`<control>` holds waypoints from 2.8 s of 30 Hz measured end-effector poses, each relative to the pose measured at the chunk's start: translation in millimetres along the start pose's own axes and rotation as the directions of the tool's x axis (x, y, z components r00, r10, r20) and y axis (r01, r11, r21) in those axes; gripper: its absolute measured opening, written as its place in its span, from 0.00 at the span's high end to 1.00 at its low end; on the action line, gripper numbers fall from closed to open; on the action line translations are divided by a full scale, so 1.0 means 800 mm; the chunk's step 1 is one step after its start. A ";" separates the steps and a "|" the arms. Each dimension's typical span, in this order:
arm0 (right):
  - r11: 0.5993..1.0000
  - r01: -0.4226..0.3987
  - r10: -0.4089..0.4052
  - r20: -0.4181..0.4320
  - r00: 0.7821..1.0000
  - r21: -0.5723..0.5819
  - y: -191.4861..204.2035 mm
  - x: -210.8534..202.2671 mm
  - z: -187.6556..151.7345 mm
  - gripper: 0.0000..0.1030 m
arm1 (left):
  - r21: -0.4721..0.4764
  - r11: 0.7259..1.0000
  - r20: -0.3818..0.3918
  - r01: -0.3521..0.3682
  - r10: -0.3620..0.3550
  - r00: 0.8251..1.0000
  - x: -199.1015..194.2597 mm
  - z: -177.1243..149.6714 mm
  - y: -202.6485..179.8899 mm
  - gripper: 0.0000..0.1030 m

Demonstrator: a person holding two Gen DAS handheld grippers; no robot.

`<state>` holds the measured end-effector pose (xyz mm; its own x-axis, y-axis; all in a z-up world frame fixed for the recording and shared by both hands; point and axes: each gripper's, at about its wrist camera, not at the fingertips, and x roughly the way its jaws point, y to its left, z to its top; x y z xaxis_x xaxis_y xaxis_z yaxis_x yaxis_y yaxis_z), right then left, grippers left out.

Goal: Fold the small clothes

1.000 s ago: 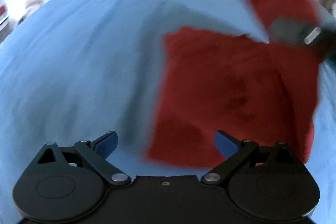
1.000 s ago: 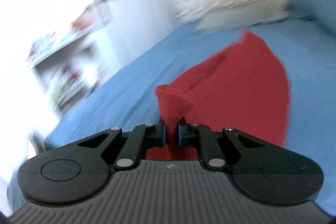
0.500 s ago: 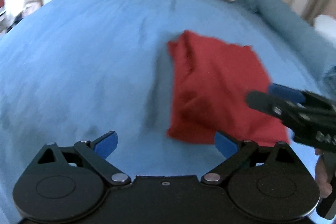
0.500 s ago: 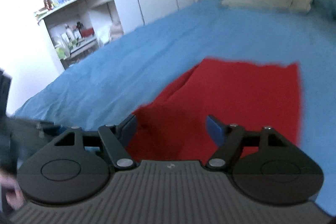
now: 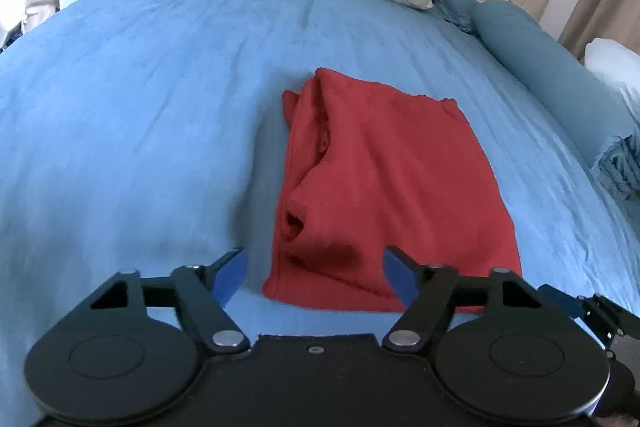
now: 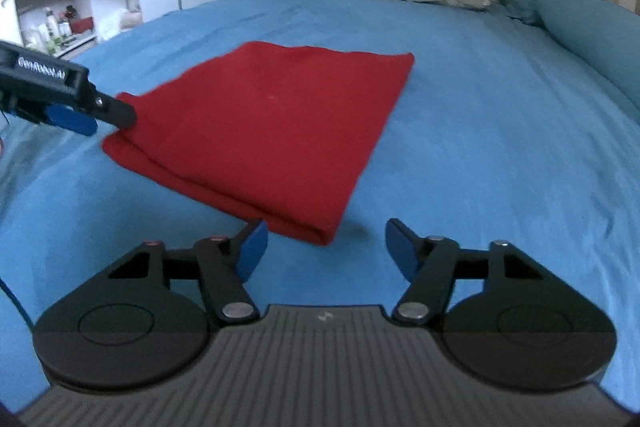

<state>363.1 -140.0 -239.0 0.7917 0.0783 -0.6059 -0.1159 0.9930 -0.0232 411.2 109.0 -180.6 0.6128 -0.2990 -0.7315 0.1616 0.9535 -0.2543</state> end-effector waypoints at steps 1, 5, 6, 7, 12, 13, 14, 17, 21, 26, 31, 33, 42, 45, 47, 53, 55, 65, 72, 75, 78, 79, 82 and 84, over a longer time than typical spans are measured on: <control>1.000 0.011 -0.011 0.002 1.000 0.005 0.000 0.002 -0.001 0.29 | -0.006 1.000 -0.003 0.004 -0.004 1.000 0.003 0.003 0.000 0.31; 0.999 0.027 -0.027 0.008 1.000 0.033 0.002 0.018 0.000 0.38 | -0.018 1.000 -0.012 0.020 -0.020 1.000 0.009 0.010 0.000 0.43; 0.999 0.024 -0.024 0.010 1.000 0.036 0.004 0.019 0.003 0.42 | -0.015 1.000 -0.014 0.023 -0.023 1.000 0.010 0.011 -0.001 0.52; 0.999 0.017 -0.018 0.011 1.000 0.036 0.003 0.016 0.004 0.54 | -0.010 1.000 -0.018 0.021 -0.021 1.000 0.011 0.012 -0.003 0.61; 0.999 0.002 -0.003 0.040 0.999 0.034 0.006 0.001 0.010 0.79 | 0.039 0.999 -0.008 0.021 -0.021 1.000 0.001 0.014 -0.014 0.89; 0.999 0.003 -0.005 0.049 0.999 0.041 0.005 -0.002 0.011 0.79 | 0.056 0.998 0.004 0.022 -0.022 1.000 -0.006 0.013 -0.018 0.89; 0.999 0.000 -0.003 0.059 0.998 0.054 0.003 -0.005 0.012 0.79 | 0.068 0.997 0.017 0.024 -0.026 1.000 -0.012 0.011 -0.021 0.89; 0.997 -0.011 0.005 0.071 0.997 0.081 -0.006 -0.012 0.015 0.80 | 0.075 0.997 0.034 0.035 -0.038 0.999 -0.021 0.003 -0.023 0.89; 0.999 -0.016 0.015 0.032 0.999 0.051 -0.007 -0.002 0.004 0.80 | 0.089 0.995 -0.012 -0.032 0.033 0.999 0.008 -0.020 -0.016 0.89; 1.000 -0.019 0.019 0.005 1.000 -0.003 -0.001 0.009 -0.004 0.80 | 0.071 0.996 -0.001 -0.047 0.047 0.999 0.019 -0.030 -0.010 0.89; 0.998 -0.064 0.064 -0.001 0.998 -0.019 -0.012 -0.003 0.005 0.66 | 0.125 0.989 0.034 -0.077 0.073 0.997 -0.010 -0.020 -0.024 0.57; 0.997 -0.077 0.078 0.012 0.997 -0.017 -0.019 -0.016 0.014 0.30 | 0.135 0.988 0.079 -0.080 0.069 0.994 -0.030 -0.009 -0.027 0.08; 0.967 -0.169 0.193 -0.117 0.974 0.191 -0.077 0.001 0.124 0.01 | -0.034 0.997 -0.064 0.067 -0.069 0.996 0.017 0.101 0.014 0.00; 0.918 -0.167 0.255 -0.214 0.943 0.359 -0.103 0.047 0.155 0.01 | -0.121 0.988 -0.136 0.098 -0.114 0.984 0.056 0.121 0.029 0.05; 0.898 -0.148 0.263 -0.237 0.935 0.413 -0.112 0.076 0.166 0.01 | -0.156 0.981 -0.176 0.117 -0.144 0.974 0.081 0.126 0.034 0.10; 0.842 -0.109 0.316 -0.319 0.894 0.528 -0.118 0.154 0.148 0.20 | -0.188 0.975 -0.226 0.118 -0.160 0.961 0.127 0.112 0.039 0.25; 0.821 -0.129 0.335 -0.287 0.897 0.556 -0.117 0.161 0.141 0.27 | -0.182 0.974 -0.214 0.135 -0.173 0.961 0.128 0.108 0.034 0.48; 0.885 -0.179 0.295 -0.220 0.930 0.430 -0.087 0.088 0.187 0.63 | -0.039 0.986 -0.127 0.161 -0.164 0.978 0.043 0.118 -0.046 0.73; 0.907 -0.216 0.296 -0.180 0.938 0.363 -0.105 -0.052 0.179 0.63 | 0.070 0.979 -0.044 0.191 -0.188 0.981 -0.065 0.058 -0.137 0.73; 0.914 -0.212 0.286 -0.180 0.941 0.345 -0.122 -0.106 0.149 0.63 | 0.093 0.973 -0.039 0.211 -0.208 0.977 -0.089 0.009 -0.165 0.73; 0.917 -0.192 0.273 -0.197 0.942 0.350 -0.139 -0.141 0.104 0.63 | 0.121 0.971 -0.065 0.208 -0.202 0.977 -0.080 -0.044 -0.189 0.72; 0.915 -0.181 0.267 -0.207 0.941 0.360 -0.145 -0.145 0.087 0.63 | 0.136 0.971 -0.078 0.197 -0.187 0.979 -0.070 -0.059 -0.196 0.72; 0.906 -0.131 0.241 -0.237 0.941 0.403 -0.167 -0.135 0.031 0.62 | 0.178 0.974 -0.108 0.142 -0.124 0.986 -0.044 -0.092 -0.208 0.72; 0.891 -0.093 0.229 -0.262 0.938 0.444 -0.182 -0.122 -0.003 0.62 | 0.191 0.977 -0.112 0.100 -0.079 0.991 -0.029 -0.103 -0.207 0.71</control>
<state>300.8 -292.2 -178.5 0.5587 0.2771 -0.7817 0.0896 0.9169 0.3890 306.2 -44.9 -173.6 0.5078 -0.3761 -0.7750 0.3665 0.9085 -0.2007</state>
